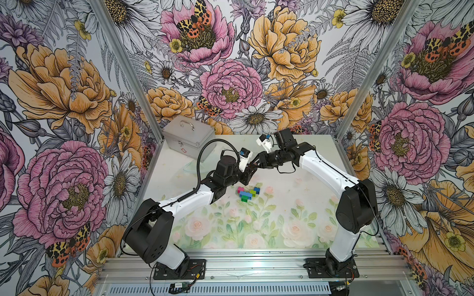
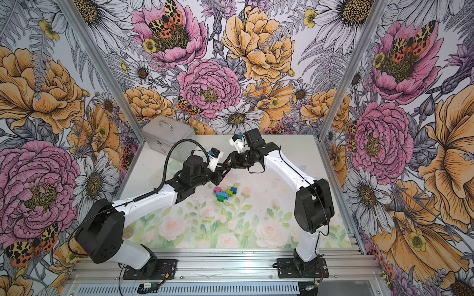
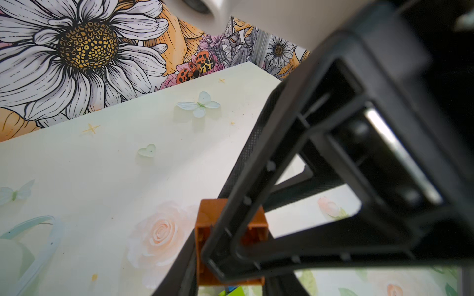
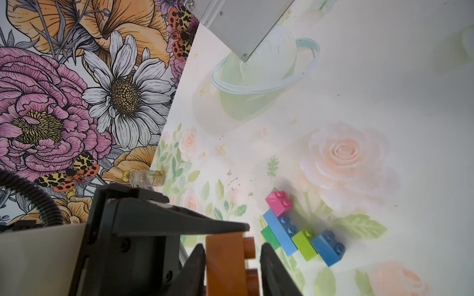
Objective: Assemble the letter v with lego
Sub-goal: Pick up the lego brick from the center of the board.
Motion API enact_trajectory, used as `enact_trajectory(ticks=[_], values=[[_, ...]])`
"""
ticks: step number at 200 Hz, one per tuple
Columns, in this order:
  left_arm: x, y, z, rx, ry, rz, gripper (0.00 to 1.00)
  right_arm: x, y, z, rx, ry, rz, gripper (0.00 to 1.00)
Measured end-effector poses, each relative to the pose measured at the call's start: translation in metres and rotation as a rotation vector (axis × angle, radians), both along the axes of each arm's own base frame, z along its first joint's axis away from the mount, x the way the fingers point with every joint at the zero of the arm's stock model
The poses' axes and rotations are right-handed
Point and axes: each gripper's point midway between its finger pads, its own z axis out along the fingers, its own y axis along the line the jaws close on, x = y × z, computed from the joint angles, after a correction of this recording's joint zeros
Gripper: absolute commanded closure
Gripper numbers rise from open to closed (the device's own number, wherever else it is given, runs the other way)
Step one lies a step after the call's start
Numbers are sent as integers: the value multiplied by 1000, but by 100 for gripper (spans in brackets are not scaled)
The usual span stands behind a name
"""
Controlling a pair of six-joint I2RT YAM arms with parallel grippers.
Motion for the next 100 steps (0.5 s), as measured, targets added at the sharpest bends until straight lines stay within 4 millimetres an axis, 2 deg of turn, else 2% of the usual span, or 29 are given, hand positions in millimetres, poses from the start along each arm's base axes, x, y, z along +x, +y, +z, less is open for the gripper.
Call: enact_trajectory(ticks=[14, 22, 35, 54, 56, 58, 74, 100], values=[[-1, -1, 0, -5, 4, -4, 64, 0, 0, 0, -4, -10, 6, 82], [-1, -1, 0, -7, 6, -2, 58, 1, 0, 0, -5, -15, 9, 86], [0, 0, 0, -14, 14, 5, 36, 1, 0, -2, -9, -12, 6, 89], [4, 5, -1, -42, 41, 31, 14, 2, 0, -6, -35, -21, -5, 95], [4, 7, -2, -43, 44, 36, 5, 2, 0, -6, -39, -23, -7, 96], [5, 8, -2, -42, 43, 37, 2, 2, 0, -7, -44, -26, -8, 97], [8, 26, -8, -81, 89, 90, 1, 6, -1, -14, -95, -57, -26, 100], [-1, 73, -20, -168, 168, 209, 1, 14, -1, -31, -197, -139, -53, 100]])
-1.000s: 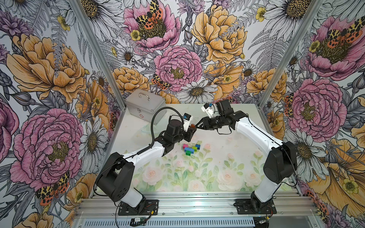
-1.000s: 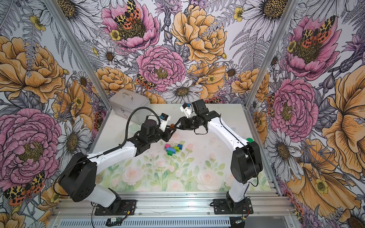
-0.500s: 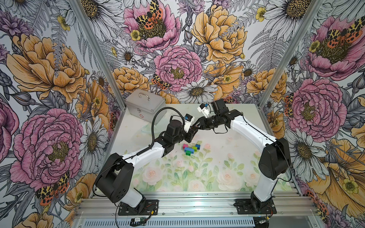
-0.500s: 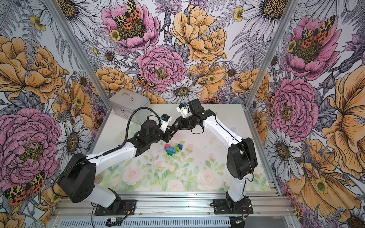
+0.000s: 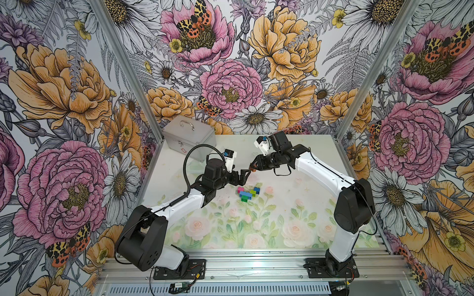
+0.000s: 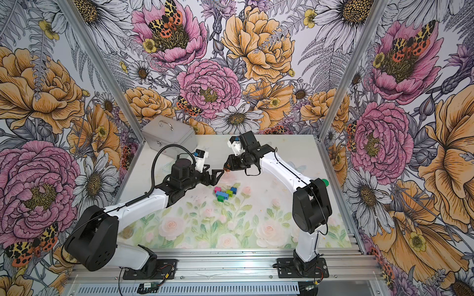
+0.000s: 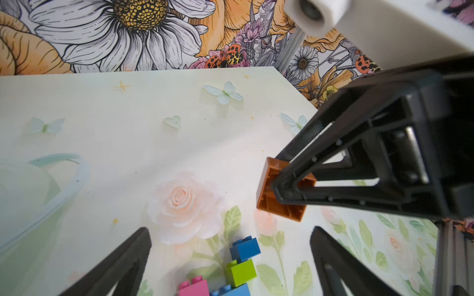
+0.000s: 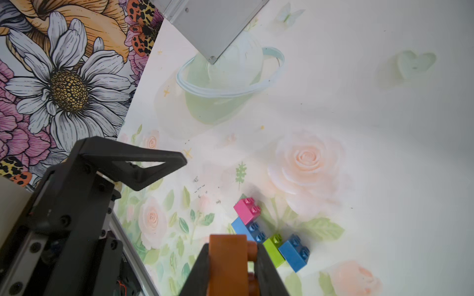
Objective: Assemble the letter v with lego
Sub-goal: Pick up the lego brick from the center of the board, then place the lego brick at the center of the board.
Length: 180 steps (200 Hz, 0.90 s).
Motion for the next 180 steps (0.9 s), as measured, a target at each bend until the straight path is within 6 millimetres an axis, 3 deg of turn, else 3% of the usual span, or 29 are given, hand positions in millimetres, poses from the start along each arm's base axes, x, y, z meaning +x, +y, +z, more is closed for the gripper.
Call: enact_trajectory(ticks=[49, 80, 103, 126, 180], values=[[-33, 105, -1, -250, 80, 327, 1, 20, 21, -56, -151, -187, 49, 100], [-33, 146, -3, -304, 150, 481, 1, 26, 40, -95, -222, -237, 104, 100], [-35, 159, -21, -312, 233, 535, 1, 26, 51, -116, -259, -242, 131, 100], [-38, 159, -36, -305, 302, 540, 1, 25, 60, -124, -269, -254, 142, 100], [-41, 156, -45, -302, 341, 528, 1, 26, 72, -132, -278, -273, 148, 100]])
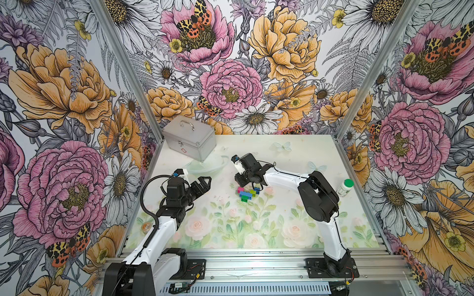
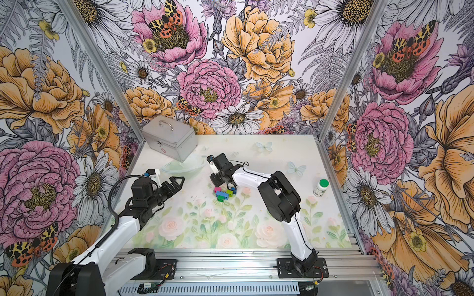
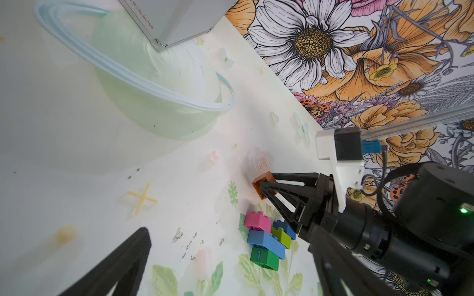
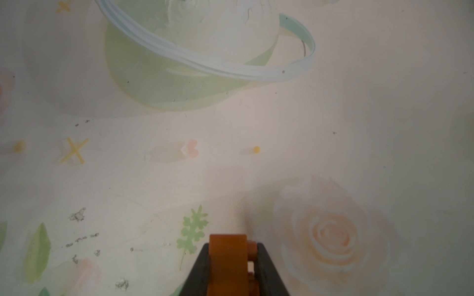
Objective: Assemble the letter v with lego
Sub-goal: Place the lego brick at the center of the board.
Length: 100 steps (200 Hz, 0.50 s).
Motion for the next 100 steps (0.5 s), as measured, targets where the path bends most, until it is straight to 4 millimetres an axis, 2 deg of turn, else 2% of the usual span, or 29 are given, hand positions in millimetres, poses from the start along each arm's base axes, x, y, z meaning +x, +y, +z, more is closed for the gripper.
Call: enact_trajectory(ticks=[31, 49, 91, 100], values=[[0, 0, 0, -1, 0, -1, 1, -1, -2, -17, -21, 24, -3, 95], [0, 0, 0, -1, 0, -1, 1, -1, -2, -17, -22, 21, -5, 90], [-1, -2, 1, -8, -1, -15, 1, 0, -4, -16, -40, 26, -11, 58], [-1, -3, 2, -5, -6, -21, 1, 0, -5, -16, -43, 33, -16, 56]])
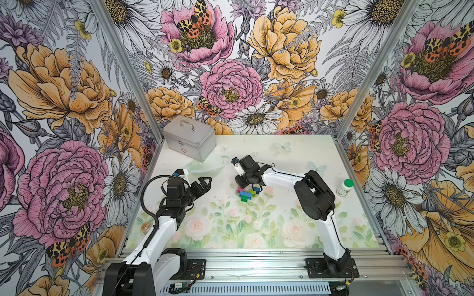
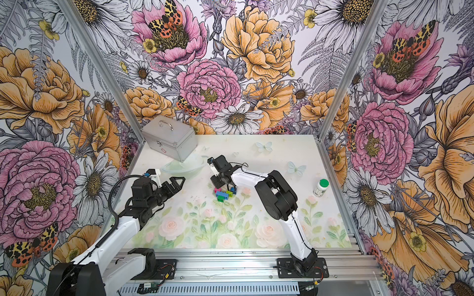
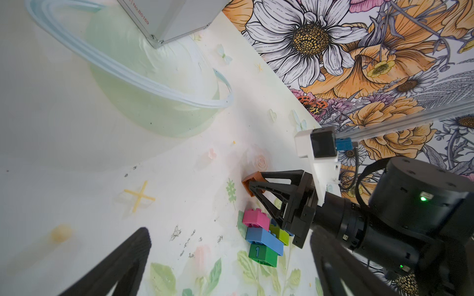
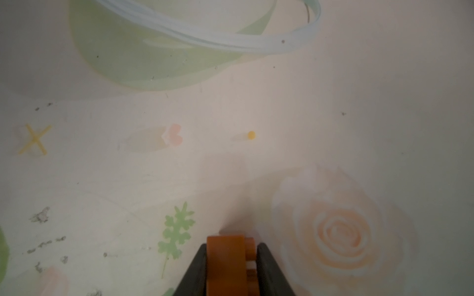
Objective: Assemble the letter v with lego
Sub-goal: Place the lego brick at the center of the board.
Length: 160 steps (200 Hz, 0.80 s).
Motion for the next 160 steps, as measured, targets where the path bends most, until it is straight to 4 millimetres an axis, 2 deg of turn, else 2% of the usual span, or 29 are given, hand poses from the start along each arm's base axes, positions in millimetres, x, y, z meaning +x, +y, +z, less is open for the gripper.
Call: enact_trajectory(ticks=[51, 68, 131, 160], values=[[-3, 0, 9, 6, -31, -8, 1, 5, -5, 9, -31, 2, -10, 52], [-3, 0, 8, 7, -26, -8, 1, 7, -13, 9, -51, 11, -20, 47], [-4, 2, 7, 19, -25, -7, 1, 6, -32, 1, -154, 44, -19, 47], [-4, 3, 7, 19, -25, -6, 1, 0, -34, -2, -168, 68, -3, 47]])
